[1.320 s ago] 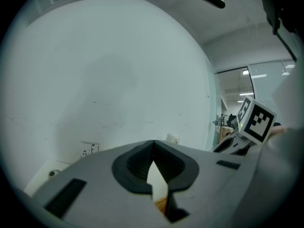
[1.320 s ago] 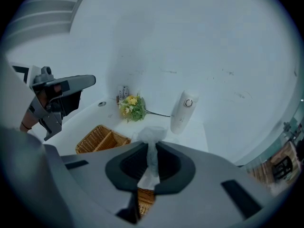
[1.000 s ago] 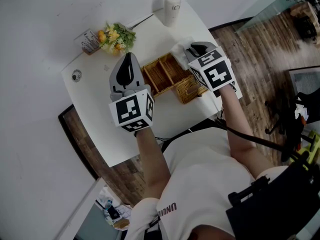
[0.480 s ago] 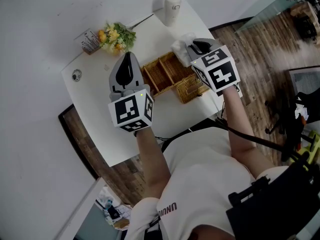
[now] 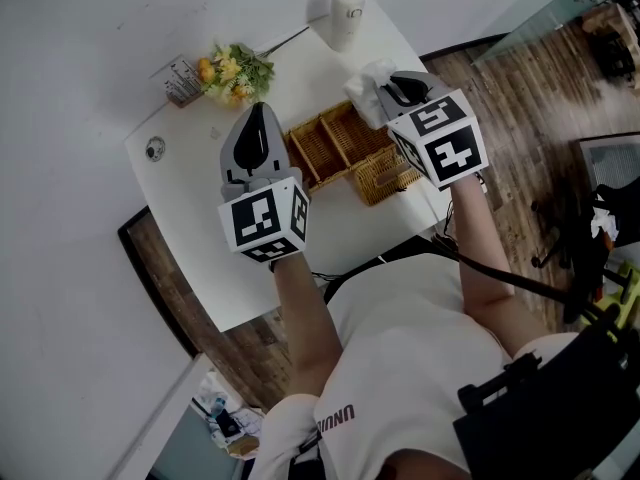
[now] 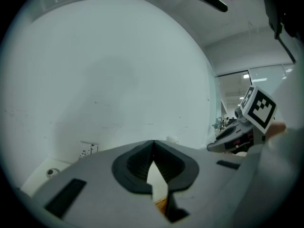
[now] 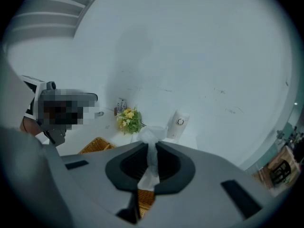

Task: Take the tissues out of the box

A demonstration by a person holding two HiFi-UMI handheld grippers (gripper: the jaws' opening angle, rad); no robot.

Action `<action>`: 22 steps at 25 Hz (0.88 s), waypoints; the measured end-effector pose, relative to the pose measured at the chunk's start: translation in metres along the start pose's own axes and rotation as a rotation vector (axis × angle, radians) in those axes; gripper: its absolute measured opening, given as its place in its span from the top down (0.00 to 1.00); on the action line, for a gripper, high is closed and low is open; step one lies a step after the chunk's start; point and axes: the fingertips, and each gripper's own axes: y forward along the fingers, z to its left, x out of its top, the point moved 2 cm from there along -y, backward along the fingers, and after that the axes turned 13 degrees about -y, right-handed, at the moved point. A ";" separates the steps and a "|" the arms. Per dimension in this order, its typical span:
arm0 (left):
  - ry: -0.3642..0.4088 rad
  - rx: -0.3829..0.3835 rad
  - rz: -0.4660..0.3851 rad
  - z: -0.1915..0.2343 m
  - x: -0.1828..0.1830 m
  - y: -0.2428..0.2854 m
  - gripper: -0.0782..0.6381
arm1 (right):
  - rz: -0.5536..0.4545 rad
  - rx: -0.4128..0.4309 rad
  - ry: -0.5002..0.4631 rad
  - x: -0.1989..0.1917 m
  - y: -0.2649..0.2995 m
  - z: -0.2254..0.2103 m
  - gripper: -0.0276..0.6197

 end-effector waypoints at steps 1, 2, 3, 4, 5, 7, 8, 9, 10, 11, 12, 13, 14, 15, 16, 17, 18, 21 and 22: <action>0.001 -0.001 0.000 0.000 0.000 0.000 0.87 | -0.003 -0.004 -0.001 0.001 -0.001 -0.001 0.91; 0.001 -0.001 -0.001 0.000 0.001 0.000 0.87 | -0.006 -0.006 -0.002 0.002 -0.002 -0.001 0.91; 0.001 -0.001 -0.002 0.000 0.001 0.000 0.87 | -0.008 -0.008 -0.002 0.003 -0.002 -0.001 0.91; 0.001 0.000 -0.002 0.000 0.001 -0.001 0.87 | -0.010 -0.008 -0.003 0.004 -0.003 -0.001 0.91; 0.000 0.000 -0.003 0.001 0.001 -0.001 0.87 | -0.011 -0.009 -0.004 0.004 -0.003 -0.001 0.91; 0.000 -0.001 -0.003 0.001 0.001 -0.001 0.87 | -0.012 -0.011 -0.006 0.005 -0.004 -0.002 0.91; 0.000 -0.001 -0.003 0.001 0.001 -0.001 0.87 | -0.013 -0.013 -0.007 0.005 -0.005 -0.002 0.91; 0.000 -0.002 -0.003 0.000 0.001 -0.001 0.87 | -0.015 -0.014 -0.007 0.006 -0.005 -0.002 0.91; 0.000 -0.003 -0.004 0.000 0.001 0.000 0.87 | -0.015 -0.014 -0.007 0.006 -0.005 -0.002 0.91; 0.000 -0.004 -0.005 0.000 0.002 0.000 0.87 | -0.016 -0.014 -0.007 0.006 -0.005 -0.003 0.91; 0.000 -0.004 -0.007 0.000 0.002 0.000 0.87 | -0.015 -0.013 -0.007 0.006 -0.005 -0.002 0.91; -0.001 -0.004 -0.008 0.000 0.003 0.000 0.87 | -0.015 -0.013 -0.008 0.006 -0.005 -0.002 0.91; -0.001 -0.005 -0.009 0.000 0.003 0.000 0.87 | -0.014 -0.013 -0.008 0.006 -0.005 -0.002 0.91; -0.001 -0.005 -0.009 0.000 0.003 0.000 0.87 | -0.013 -0.013 -0.008 0.006 -0.005 -0.002 0.91; 0.000 -0.006 -0.009 -0.001 0.003 0.000 0.87 | -0.013 -0.013 -0.009 0.006 -0.005 -0.002 0.91; 0.000 -0.006 -0.008 0.000 0.003 0.000 0.87 | -0.012 -0.013 -0.009 0.006 -0.005 -0.002 0.91; -0.001 -0.006 -0.007 0.000 0.003 0.000 0.87 | -0.012 -0.013 -0.009 0.006 -0.005 -0.002 0.91; -0.003 -0.006 -0.005 0.000 0.002 0.000 0.87 | -0.011 -0.011 -0.011 0.006 -0.005 -0.002 0.91; -0.003 -0.006 -0.005 0.000 0.002 0.000 0.87 | -0.010 -0.011 -0.011 0.006 -0.005 -0.002 0.91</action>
